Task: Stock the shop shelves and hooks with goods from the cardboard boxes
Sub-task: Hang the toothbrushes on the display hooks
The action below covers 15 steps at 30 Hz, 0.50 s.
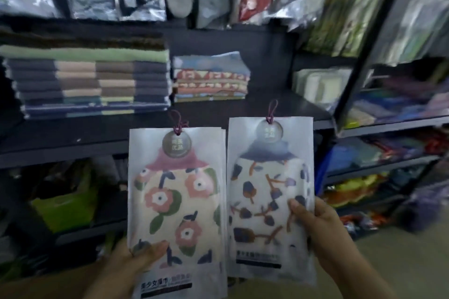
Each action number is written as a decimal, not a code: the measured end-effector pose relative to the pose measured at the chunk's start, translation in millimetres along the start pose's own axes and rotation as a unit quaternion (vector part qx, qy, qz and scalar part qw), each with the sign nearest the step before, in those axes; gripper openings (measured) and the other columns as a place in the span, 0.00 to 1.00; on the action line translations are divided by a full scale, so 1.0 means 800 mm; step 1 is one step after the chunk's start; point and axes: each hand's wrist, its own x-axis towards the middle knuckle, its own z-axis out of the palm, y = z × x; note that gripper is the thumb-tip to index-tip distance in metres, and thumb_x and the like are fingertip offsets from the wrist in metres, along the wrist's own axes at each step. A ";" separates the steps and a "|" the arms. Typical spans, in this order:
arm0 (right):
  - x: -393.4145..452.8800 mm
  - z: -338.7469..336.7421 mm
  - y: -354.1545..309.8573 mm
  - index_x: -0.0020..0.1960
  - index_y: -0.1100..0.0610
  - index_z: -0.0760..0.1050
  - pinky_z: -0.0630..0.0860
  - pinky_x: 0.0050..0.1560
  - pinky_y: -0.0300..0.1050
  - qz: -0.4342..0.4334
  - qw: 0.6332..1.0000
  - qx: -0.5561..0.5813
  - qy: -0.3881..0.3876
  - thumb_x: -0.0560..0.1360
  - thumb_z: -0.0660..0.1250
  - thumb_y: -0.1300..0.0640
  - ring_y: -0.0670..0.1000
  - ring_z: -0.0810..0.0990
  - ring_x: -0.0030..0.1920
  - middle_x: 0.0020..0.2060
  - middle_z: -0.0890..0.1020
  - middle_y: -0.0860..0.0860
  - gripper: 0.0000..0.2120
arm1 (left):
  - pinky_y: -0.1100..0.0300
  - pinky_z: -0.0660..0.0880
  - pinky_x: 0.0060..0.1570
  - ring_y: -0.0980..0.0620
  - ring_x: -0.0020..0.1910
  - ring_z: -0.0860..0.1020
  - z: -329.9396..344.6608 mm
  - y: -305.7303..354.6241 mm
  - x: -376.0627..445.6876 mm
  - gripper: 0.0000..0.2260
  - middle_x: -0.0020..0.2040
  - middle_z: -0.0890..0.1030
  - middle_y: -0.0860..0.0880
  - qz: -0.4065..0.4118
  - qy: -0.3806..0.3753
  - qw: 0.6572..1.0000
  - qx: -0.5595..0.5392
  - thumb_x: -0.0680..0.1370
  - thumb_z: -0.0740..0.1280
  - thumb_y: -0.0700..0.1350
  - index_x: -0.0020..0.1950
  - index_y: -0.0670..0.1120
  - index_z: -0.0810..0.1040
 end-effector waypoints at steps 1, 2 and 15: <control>0.004 -0.039 -0.012 0.55 0.61 0.78 0.80 0.50 0.61 -0.007 1.000 -0.001 0.020 0.75 0.66 0.56 0.62 0.84 0.45 0.46 0.85 0.60 0.12 | 0.47 0.73 0.58 0.41 0.52 0.82 0.035 -0.003 0.013 0.35 0.54 0.83 0.42 0.009 -0.008 1.000 0.006 0.55 0.84 0.44 0.61 0.43 0.78; 0.007 -0.079 -0.025 0.54 0.61 0.78 0.80 0.50 0.61 -0.015 0.999 -0.002 0.040 0.75 0.67 0.56 0.62 0.85 0.45 0.45 0.85 0.60 0.11 | 0.49 0.73 0.56 0.41 0.51 0.82 0.070 -0.009 0.024 0.27 0.53 0.84 0.43 0.014 -0.011 1.000 0.011 0.63 0.79 0.40 0.61 0.43 0.78; 0.047 -0.426 -0.167 0.54 0.63 0.78 0.78 0.53 0.62 -0.127 0.983 0.069 0.117 0.72 0.68 0.59 0.64 0.84 0.47 0.47 0.85 0.61 0.13 | 0.56 0.80 0.36 0.42 0.43 0.84 0.515 -0.055 0.145 0.11 0.46 0.85 0.41 0.063 -0.092 0.994 0.009 0.74 0.69 0.37 0.57 0.42 0.79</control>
